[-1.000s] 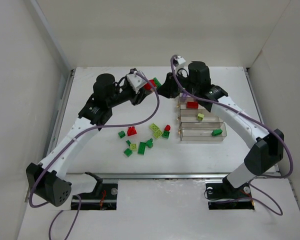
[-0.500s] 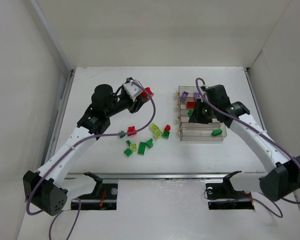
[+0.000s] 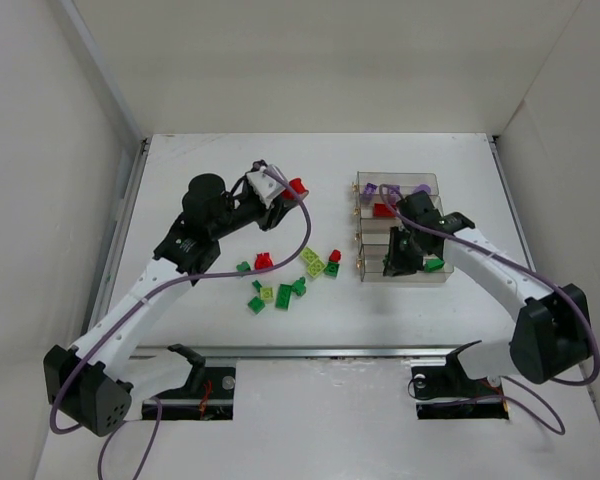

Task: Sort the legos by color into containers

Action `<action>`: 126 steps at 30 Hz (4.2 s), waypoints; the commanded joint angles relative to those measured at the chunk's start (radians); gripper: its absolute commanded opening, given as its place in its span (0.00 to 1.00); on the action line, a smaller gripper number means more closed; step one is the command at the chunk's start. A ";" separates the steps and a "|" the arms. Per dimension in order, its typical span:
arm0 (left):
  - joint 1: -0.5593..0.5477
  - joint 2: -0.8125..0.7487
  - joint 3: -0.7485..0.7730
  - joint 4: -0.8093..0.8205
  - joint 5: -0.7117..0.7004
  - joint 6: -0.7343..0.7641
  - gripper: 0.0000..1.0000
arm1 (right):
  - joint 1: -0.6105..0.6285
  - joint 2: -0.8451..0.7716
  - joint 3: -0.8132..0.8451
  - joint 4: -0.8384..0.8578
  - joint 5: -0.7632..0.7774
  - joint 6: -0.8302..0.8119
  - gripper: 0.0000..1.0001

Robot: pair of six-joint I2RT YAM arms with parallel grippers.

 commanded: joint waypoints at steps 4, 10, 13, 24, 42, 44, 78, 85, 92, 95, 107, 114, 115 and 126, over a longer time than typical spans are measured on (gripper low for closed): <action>-0.006 -0.040 -0.021 0.071 0.013 -0.002 0.00 | -0.011 0.051 0.041 0.083 -0.014 0.006 0.25; -0.006 -0.040 -0.021 0.071 -0.007 0.007 0.00 | -0.011 0.098 0.081 0.083 -0.014 -0.026 0.85; -0.006 -0.040 -0.021 0.071 -0.007 0.007 0.00 | -0.011 0.085 0.122 0.071 -0.014 -0.026 1.00; 0.003 -0.021 -0.003 0.039 0.229 0.108 0.00 | 0.129 -0.211 0.222 0.417 -0.145 -0.404 1.00; 0.022 0.136 0.155 -0.075 0.638 0.265 0.00 | 0.242 -0.175 0.263 0.614 -0.481 -0.816 0.93; 0.022 0.136 0.155 -0.084 0.652 0.265 0.00 | 0.242 -0.163 0.272 0.614 -0.481 -0.828 0.91; 0.022 0.119 -0.018 0.063 -0.360 0.051 1.00 | -0.014 0.149 0.289 0.577 0.108 -0.243 0.00; 0.022 0.093 -0.082 0.011 -0.424 0.145 1.00 | -0.106 0.249 0.289 0.553 0.153 -0.080 0.00; 0.022 0.084 -0.101 0.020 -0.377 0.134 1.00 | -0.148 0.348 0.312 0.617 0.144 -0.080 0.00; 0.022 0.084 -0.101 0.009 -0.377 0.143 1.00 | -0.148 0.402 0.352 0.587 0.134 -0.089 0.30; 0.022 0.093 -0.110 -0.176 -0.107 0.422 1.00 | -0.122 0.299 0.368 0.583 0.153 -0.163 1.00; 0.022 0.156 -0.110 -0.345 0.031 0.703 0.85 | 0.035 0.172 0.303 0.615 0.098 -0.367 1.00; 0.022 0.156 -0.119 -0.371 0.031 0.811 0.84 | 0.044 0.161 0.291 0.626 0.063 -0.394 1.00; 0.138 0.277 -0.037 -0.602 -0.224 0.611 0.79 | 0.165 0.138 0.226 0.596 -0.021 -0.416 1.00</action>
